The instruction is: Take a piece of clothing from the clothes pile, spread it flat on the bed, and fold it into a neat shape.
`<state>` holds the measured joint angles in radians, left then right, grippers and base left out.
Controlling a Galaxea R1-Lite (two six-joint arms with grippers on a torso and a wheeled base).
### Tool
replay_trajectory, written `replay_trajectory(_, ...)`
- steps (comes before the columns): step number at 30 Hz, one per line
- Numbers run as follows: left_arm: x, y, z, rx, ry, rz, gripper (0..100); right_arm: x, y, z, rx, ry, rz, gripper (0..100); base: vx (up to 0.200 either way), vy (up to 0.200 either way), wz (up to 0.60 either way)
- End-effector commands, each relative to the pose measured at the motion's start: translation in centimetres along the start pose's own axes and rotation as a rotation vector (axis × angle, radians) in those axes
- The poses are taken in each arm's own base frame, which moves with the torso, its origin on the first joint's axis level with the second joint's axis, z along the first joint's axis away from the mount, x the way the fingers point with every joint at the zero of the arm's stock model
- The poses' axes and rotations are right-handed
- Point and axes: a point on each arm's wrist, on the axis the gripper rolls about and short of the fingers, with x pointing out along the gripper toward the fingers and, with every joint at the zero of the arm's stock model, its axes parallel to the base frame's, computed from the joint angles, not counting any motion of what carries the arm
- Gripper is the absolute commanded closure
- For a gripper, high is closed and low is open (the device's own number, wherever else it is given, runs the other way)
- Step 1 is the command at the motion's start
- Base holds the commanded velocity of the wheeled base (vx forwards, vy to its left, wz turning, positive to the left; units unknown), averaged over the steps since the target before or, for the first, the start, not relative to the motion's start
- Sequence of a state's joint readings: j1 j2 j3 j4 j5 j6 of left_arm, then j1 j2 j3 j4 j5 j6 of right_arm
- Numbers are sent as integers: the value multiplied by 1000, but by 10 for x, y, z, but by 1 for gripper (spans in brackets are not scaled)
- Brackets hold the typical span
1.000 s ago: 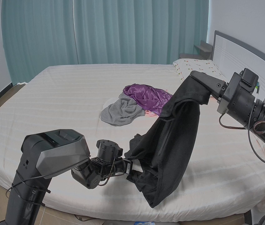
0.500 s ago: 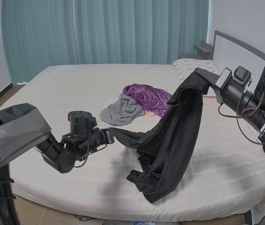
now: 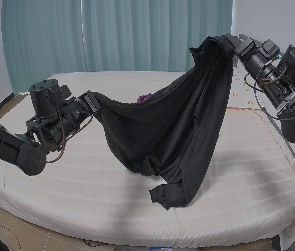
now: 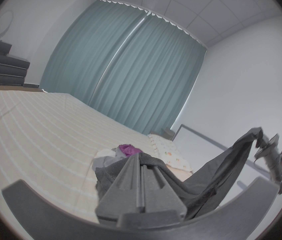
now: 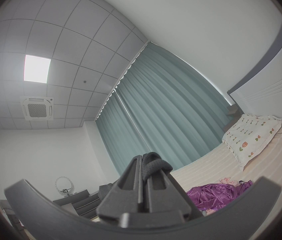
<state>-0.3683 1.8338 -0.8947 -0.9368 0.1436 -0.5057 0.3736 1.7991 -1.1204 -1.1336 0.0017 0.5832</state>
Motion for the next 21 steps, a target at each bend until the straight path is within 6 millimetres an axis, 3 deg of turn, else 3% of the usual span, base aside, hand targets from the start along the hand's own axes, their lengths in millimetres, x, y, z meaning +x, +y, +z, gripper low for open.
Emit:
replay_trajectory(1,-20,-4,16,-86,-39,-16,100,-12,-26,-41,4,102,-67,100,0,0,0)
replay_trajectory(2,-20,-4,16,-86,-39,-16,100,-12,-26,-41,4,102,-67,100,0,0,0)
replay_trajectory(3,-22,-1,6,-118,-4,-4,100,-23,-39,-60,14,166,-109,100,0,0,0)
replay_trajectory(5,-23,5,-8,-137,49,18,100,-34,-50,-79,63,218,-142,100,0,0,0)
replay_trajectory(11,-25,17,-48,-175,180,72,100,-59,-65,-115,178,341,-189,100,0,0,0)
replay_trajectory(21,-33,20,-96,-177,354,100,100,-80,-79,-150,266,456,-292,100,0,0,0)
